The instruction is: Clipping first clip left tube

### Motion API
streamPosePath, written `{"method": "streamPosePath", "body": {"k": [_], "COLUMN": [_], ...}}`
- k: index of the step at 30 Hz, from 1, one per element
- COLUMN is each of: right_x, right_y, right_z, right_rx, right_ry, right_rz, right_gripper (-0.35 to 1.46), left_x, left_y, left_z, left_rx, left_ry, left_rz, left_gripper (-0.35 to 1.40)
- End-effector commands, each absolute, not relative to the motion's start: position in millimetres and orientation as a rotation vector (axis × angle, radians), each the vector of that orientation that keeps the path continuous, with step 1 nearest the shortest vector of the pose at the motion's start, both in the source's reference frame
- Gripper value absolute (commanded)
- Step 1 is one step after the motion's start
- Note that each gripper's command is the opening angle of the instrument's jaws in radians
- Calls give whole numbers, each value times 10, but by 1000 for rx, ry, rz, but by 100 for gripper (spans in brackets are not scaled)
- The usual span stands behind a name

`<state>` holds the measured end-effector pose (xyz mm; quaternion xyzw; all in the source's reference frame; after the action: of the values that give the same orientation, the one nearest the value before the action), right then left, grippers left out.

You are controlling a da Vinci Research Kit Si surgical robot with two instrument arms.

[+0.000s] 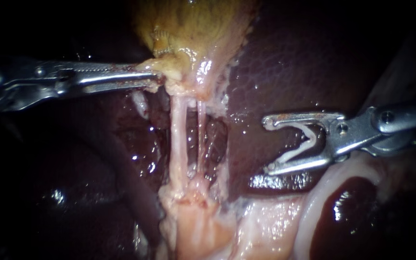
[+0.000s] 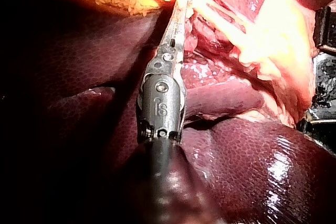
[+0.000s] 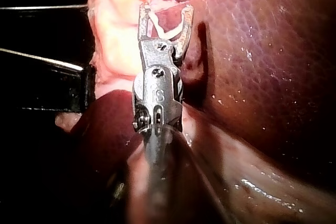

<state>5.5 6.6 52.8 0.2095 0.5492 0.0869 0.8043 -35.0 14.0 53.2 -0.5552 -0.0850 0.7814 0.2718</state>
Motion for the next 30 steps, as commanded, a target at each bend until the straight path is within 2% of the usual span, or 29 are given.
{"method": "streamPosePath", "body": {"k": [1, 7, 15, 22, 30], "right_x": [56, 55, 55, 61, 108], "right_y": [66, 66, 65, 60, 32], "right_z": [529, 528, 527, 521, 505], "right_rx": [449, 450, 450, 453, 475], "right_ry": [1176, 1174, 1174, 1175, 1188], "right_rz": [186, 184, 184, 183, 153], "right_gripper": [48, 48, 48, 48, 48], "left_x": [-348, -330, -298, -296, -297], "left_y": [139, 141, 127, 121, 120], "left_z": [530, 510, 450, 426, 433], "left_rx": [-1496, -1497, -1516, -1523, -1525], "left_ry": [-231, -245, -234, -231, -230], "left_rz": [2105, 2103, 2069, 2057, 2059], "left_gripper": [-35, -35, -35, -35, -35]}}
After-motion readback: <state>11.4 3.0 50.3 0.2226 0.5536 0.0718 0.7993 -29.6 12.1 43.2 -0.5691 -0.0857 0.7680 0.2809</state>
